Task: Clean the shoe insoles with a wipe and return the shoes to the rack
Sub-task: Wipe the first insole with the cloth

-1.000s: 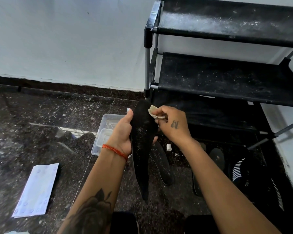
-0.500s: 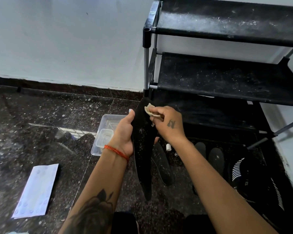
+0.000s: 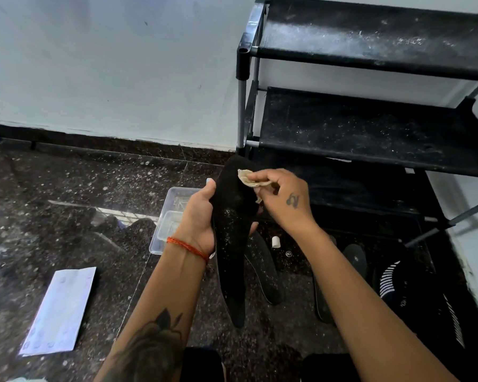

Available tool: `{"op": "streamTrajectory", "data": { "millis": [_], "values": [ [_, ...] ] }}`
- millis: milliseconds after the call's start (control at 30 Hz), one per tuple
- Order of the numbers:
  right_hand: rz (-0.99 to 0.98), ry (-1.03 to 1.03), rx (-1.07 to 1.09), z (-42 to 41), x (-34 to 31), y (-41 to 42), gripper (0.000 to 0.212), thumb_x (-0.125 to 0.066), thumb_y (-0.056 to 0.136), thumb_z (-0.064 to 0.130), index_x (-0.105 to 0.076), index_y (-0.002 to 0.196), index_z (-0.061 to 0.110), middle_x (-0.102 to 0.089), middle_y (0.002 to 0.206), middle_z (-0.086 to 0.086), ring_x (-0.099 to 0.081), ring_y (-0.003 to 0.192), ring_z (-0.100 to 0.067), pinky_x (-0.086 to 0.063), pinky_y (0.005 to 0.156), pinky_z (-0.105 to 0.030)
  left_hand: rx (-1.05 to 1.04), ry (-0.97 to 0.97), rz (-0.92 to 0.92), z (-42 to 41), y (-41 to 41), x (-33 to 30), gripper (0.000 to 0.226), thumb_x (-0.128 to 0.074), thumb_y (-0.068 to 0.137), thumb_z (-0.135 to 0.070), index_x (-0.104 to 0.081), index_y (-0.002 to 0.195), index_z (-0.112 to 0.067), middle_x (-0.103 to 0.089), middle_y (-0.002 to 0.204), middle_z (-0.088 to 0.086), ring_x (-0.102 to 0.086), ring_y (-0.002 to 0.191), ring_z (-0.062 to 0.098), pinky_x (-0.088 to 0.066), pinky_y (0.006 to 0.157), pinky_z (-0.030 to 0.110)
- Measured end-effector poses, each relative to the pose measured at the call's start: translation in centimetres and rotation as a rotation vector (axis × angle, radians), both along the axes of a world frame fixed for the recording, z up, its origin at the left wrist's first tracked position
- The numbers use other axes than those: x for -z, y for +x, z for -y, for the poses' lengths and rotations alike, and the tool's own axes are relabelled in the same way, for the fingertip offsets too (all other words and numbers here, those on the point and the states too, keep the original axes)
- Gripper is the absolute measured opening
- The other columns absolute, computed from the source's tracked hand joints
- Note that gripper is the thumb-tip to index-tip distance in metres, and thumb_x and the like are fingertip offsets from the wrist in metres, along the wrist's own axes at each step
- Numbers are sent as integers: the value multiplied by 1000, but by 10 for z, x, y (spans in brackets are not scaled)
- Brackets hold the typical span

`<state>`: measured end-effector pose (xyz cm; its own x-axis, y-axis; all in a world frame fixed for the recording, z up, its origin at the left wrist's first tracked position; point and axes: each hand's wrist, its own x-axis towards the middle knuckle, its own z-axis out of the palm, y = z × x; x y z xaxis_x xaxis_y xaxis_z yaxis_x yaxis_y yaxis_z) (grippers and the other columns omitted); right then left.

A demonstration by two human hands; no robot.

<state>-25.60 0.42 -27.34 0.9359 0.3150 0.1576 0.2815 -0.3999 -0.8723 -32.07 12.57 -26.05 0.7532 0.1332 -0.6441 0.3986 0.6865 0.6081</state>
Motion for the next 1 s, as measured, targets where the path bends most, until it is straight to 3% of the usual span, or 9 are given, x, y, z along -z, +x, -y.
{"op": "streamTrajectory", "data": {
  "millis": [133, 300, 433, 567, 633, 733, 867, 933, 1000],
  "values": [
    [28, -78, -40, -12, 8, -8, 34, -63, 81, -2, -69, 110, 14, -65, 104, -4, -59, 98, -14, -42, 88, -15, -2, 52, -7, 4, -1, -3, 60, -22, 100, -52, -65, 96, -10, -71, 77, 15, -64, 77, 31, -49, 76, 45],
    [104, -47, -281, -17, 4, -17, 36, -57, 73, -13, -75, 94, 11, -69, 91, 0, -61, 83, -6, -45, 76, -9, -46, 94, 67, 12, -1, -7, 75, -22, 104, -34, -63, 49, -5, -60, 43, 11, -61, 36, 18, -46, 32, 22],
    [-27, -82, -360, -1, -3, -8, 34, -58, 70, -15, -77, 81, 12, -69, 82, 5, -65, 75, -5, -55, 68, -17, -29, 41, 12, 2, 0, -4, 61, -23, 101, -48, -63, 85, -5, -70, 67, 17, -68, 60, 30, -56, 57, 38],
    [120, 14, -43, 1, 0, 0, 30, -61, 77, -8, -76, 91, 14, -70, 89, 3, -63, 82, -5, -49, 76, -10, -11, -5, -3, -2, 0, -1, 66, -20, 98, -57, -65, 97, -9, -72, 83, 18, -69, 72, 34, -42, 84, 46],
    [63, 9, 28, -5, 5, -1, 31, -61, 81, -5, -72, 104, 13, -67, 99, -1, -63, 92, -12, -49, 84, -17, 5, -1, 13, 0, 0, -2, 64, -21, 98, -56, -65, 96, -9, -72, 83, 17, -69, 73, 34, -42, 84, 48],
    [23, -101, 19, -16, 13, -8, 37, -57, 85, -4, -63, 118, 9, -60, 109, -6, -53, 96, -8, -35, 80, 3, 8, 40, 9, 3, -1, -3, 58, -24, 100, -52, -65, 97, -11, -72, 79, 13, -66, 77, 29, -46, 83, 47],
    [99, 0, -66, -22, 7, -17, 38, -58, 80, -11, -67, 112, 7, -62, 102, -8, -56, 91, -12, -38, 75, -1, -11, 80, 88, 7, 0, -2, 66, -22, 104, -37, -69, 71, -6, -67, 56, 10, -66, 47, 18, -55, 47, 25],
    [153, 3, -182, -23, 6, -21, 37, -58, 76, -11, -71, 105, 9, -65, 97, -7, -59, 89, -14, -41, 77, -9, -28, 59, 137, 7, 1, -1, 79, -22, 104, -36, -70, 49, -8, -64, 51, 8, -65, 44, 16, -51, 41, 20],
    [163, 1, -291, -20, 5, -23, 37, -55, 72, -12, -74, 97, 8, -68, 93, -5, -61, 86, -13, -44, 76, -11, -17, 7, 119, 2, 2, 1, 79, -22, 102, -44, -72, 54, -6, -66, 56, 13, -67, 49, 20, -54, 43, 25]
  ]
}}
